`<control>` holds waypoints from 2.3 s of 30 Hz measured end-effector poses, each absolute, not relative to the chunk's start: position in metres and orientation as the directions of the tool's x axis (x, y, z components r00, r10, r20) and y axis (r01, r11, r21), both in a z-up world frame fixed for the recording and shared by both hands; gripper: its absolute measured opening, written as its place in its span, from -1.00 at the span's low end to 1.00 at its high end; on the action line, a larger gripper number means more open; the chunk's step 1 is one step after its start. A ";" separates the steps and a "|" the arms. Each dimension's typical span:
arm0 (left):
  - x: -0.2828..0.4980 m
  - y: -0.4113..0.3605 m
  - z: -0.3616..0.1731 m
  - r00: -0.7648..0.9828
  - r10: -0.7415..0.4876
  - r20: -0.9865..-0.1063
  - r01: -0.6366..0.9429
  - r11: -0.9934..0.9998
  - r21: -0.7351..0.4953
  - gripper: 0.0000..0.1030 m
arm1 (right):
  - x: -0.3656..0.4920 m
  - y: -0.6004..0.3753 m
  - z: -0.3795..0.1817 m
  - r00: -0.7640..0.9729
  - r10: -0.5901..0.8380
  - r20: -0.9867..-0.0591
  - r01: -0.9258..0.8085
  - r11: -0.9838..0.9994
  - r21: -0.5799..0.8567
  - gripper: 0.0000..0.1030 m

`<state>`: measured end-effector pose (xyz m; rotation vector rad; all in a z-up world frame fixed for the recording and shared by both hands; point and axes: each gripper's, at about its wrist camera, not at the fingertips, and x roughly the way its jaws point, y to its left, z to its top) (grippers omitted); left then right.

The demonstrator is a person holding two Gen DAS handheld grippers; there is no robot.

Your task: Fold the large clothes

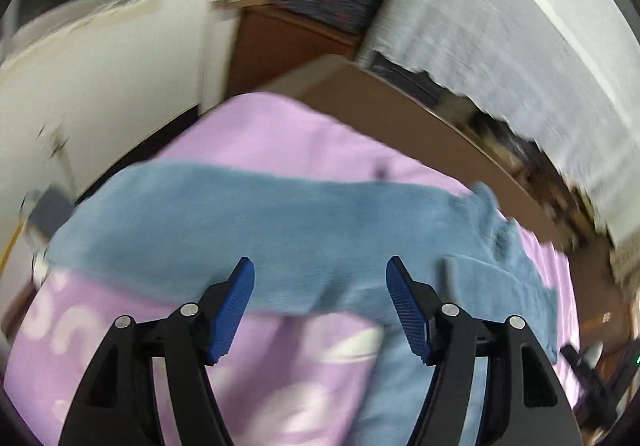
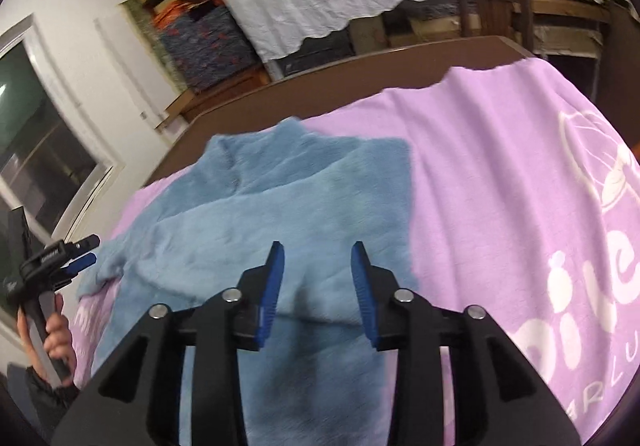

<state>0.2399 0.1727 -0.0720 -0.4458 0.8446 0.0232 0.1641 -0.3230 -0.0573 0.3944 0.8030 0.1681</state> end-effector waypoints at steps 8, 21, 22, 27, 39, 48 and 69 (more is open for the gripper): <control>0.219 0.237 -0.097 0.643 -0.172 -0.746 -0.335 0.813 -0.477 0.33 | 0.155 -0.302 -0.069 0.655 0.308 -0.690 -0.021 0.920 0.390 0.43; 0.232 0.264 -0.103 0.682 -0.187 -0.707 -0.384 0.731 -0.565 0.24 | 0.156 -0.279 -0.091 0.575 0.279 -0.769 -0.068 0.953 0.296 0.92; 0.230 0.267 -0.103 0.688 -0.188 -0.701 -0.385 0.724 -0.572 0.10 | 0.156 -0.276 -0.092 0.570 0.266 -0.777 -0.073 0.959 0.274 0.92; 0.230 0.274 -0.102 0.689 -0.155 -0.708 -0.403 0.730 -0.552 -0.62 | 0.156 -0.272 -0.093 0.564 0.244 -0.789 -0.081 0.967 0.242 0.92; 0.237 0.204 -0.037 0.698 0.010 -0.716 -0.293 0.916 -0.272 -0.82 | 0.157 -0.272 -0.093 0.563 0.242 -0.790 -0.083 0.968 0.237 0.92; 0.252 0.075 0.014 0.742 -0.012 -0.670 -0.076 0.992 -0.101 -0.82 | 0.157 -0.276 -0.092 0.567 0.265 -0.780 -0.083 0.960 0.266 0.92; 0.230 -0.116 -0.087 0.614 -0.120 -0.780 0.348 0.928 0.132 0.08 | 0.152 -0.358 -0.088 0.601 0.572 -0.559 0.067 0.660 0.748 0.91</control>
